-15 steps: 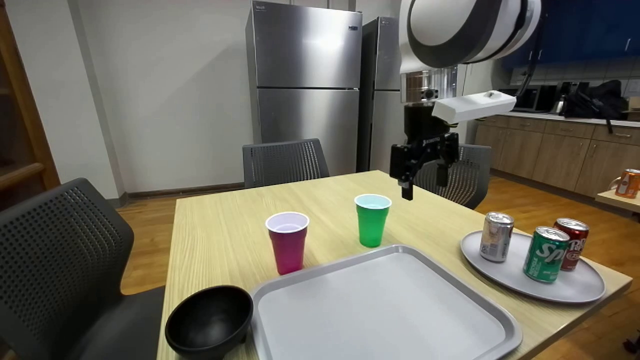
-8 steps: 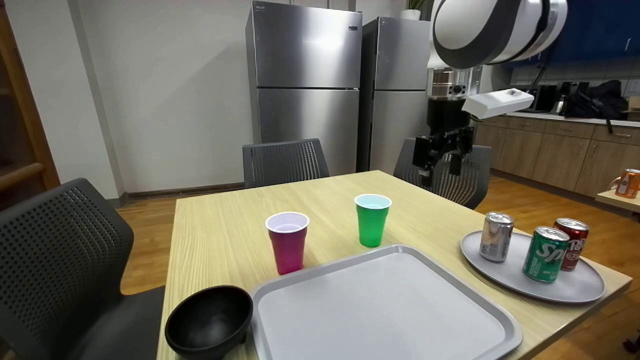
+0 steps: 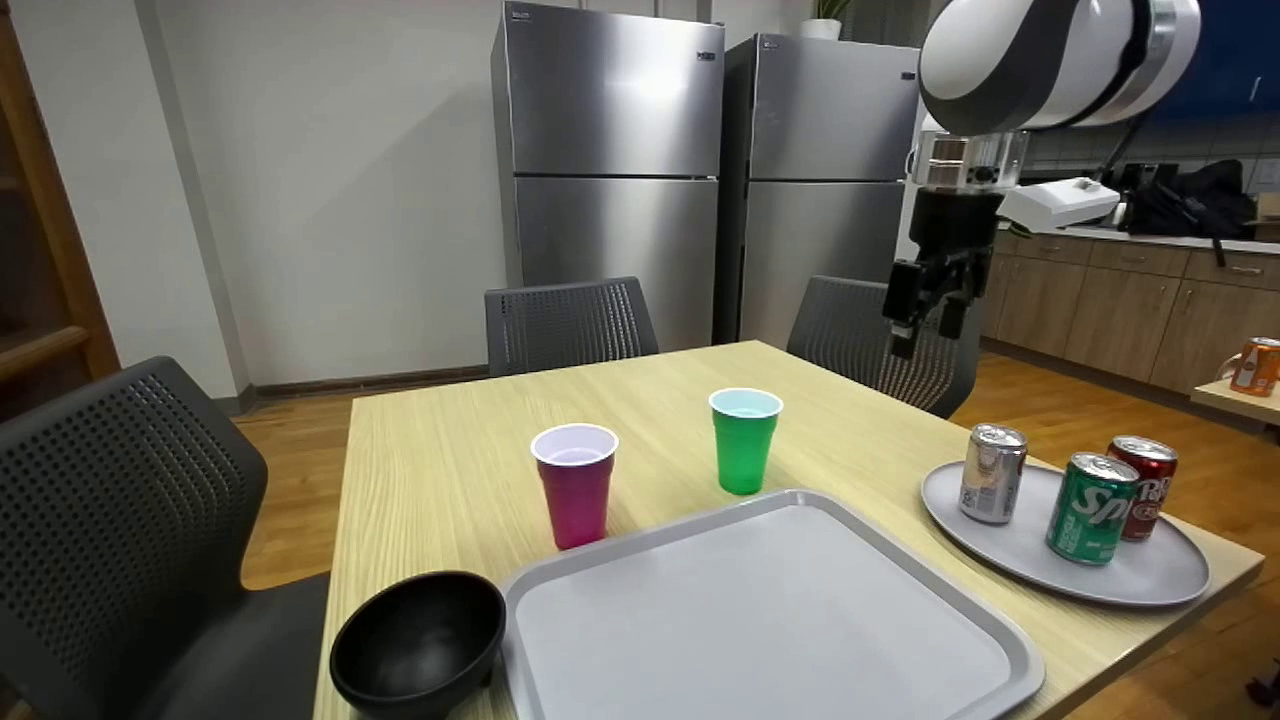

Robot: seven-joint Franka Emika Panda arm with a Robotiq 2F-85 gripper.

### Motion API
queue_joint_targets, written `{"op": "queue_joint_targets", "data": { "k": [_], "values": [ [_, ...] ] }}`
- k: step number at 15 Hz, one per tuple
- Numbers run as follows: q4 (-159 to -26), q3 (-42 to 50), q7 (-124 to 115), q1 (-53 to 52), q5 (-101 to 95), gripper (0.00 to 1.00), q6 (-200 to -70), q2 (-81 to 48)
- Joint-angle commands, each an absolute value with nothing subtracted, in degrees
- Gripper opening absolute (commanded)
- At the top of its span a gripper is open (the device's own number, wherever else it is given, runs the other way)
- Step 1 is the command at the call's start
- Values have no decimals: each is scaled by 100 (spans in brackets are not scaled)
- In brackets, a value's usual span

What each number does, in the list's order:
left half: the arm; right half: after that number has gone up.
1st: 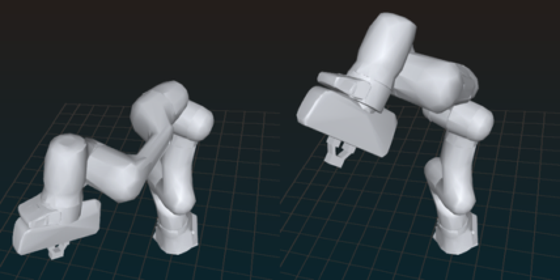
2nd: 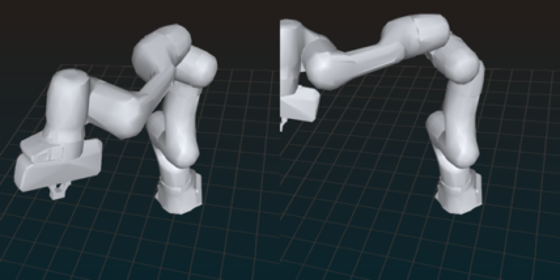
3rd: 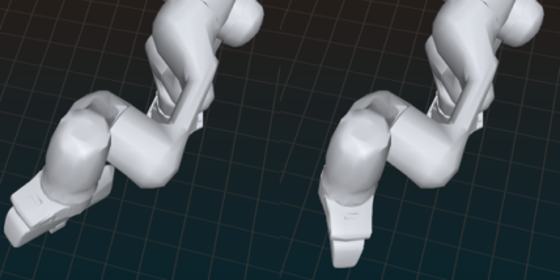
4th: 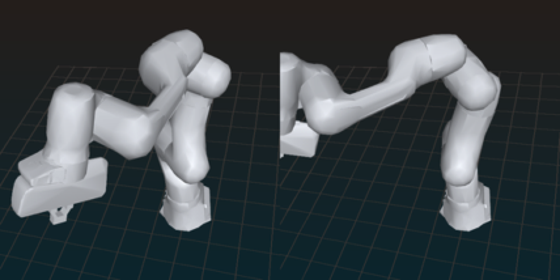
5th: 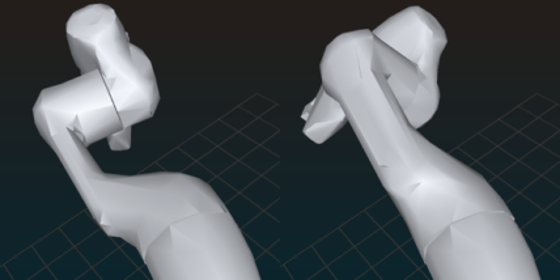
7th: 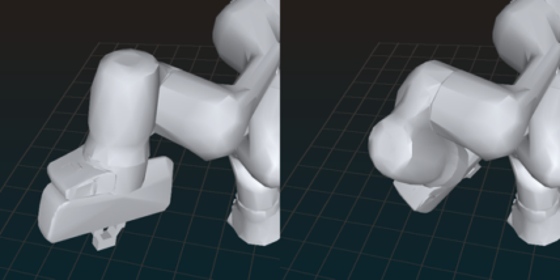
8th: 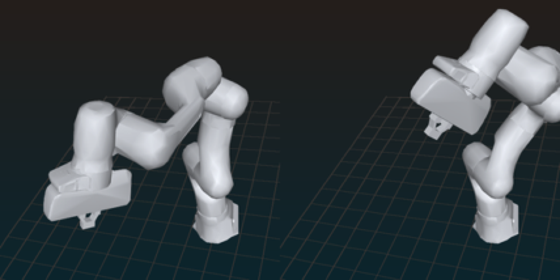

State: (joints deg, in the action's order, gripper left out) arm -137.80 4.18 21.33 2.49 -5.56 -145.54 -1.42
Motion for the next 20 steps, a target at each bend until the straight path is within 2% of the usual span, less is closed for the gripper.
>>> {"op": "queue_joint_targets", "data": {
  "k": [1, 20],
  "values": [
    [-13909, 493, 2728, 436, -259, 100, -14696, -24],
    [-13804, 771, 2435, 892, -558, 100, -15727, -1274]
  ]
}}
